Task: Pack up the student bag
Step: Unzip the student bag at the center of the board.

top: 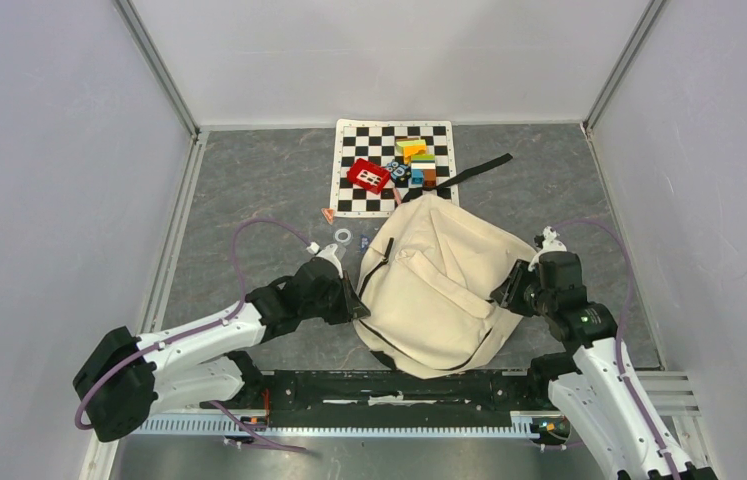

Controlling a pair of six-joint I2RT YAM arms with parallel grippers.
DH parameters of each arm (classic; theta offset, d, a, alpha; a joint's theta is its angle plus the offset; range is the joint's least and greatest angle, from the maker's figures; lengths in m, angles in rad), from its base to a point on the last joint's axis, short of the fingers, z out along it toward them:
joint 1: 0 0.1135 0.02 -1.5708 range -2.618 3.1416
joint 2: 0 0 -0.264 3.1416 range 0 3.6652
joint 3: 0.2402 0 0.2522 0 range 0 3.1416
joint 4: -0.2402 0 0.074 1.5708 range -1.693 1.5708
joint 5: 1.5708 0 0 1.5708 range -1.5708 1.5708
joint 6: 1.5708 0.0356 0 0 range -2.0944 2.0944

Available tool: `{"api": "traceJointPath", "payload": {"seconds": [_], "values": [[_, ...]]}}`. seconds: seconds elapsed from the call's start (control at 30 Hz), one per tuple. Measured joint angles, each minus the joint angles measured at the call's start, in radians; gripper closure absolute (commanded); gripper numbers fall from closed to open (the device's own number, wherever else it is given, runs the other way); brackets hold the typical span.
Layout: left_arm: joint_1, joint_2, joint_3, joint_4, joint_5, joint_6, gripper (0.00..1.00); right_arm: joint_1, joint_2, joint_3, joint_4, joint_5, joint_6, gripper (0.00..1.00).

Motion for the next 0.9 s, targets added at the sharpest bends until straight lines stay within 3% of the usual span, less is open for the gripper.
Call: {"api": "traceJointPath", "payload": {"seconds": [0.37,0.57,0.9], "values": [[0.000,0.000,-0.010,0.011,-0.001,0.000,0.98,0.000,-0.005,0.035,-0.007,0.016,-0.018,0.70],[0.000,0.000,-0.010,0.012,-0.001,0.000,0.98,0.000,-0.005,0.055,-0.007,0.030,-0.039,0.99],[0.000,0.000,-0.027,0.031,-0.001,0.000,0.98,0.000,-0.006,0.056,0.026,-0.003,-0.031,1.00]]}}
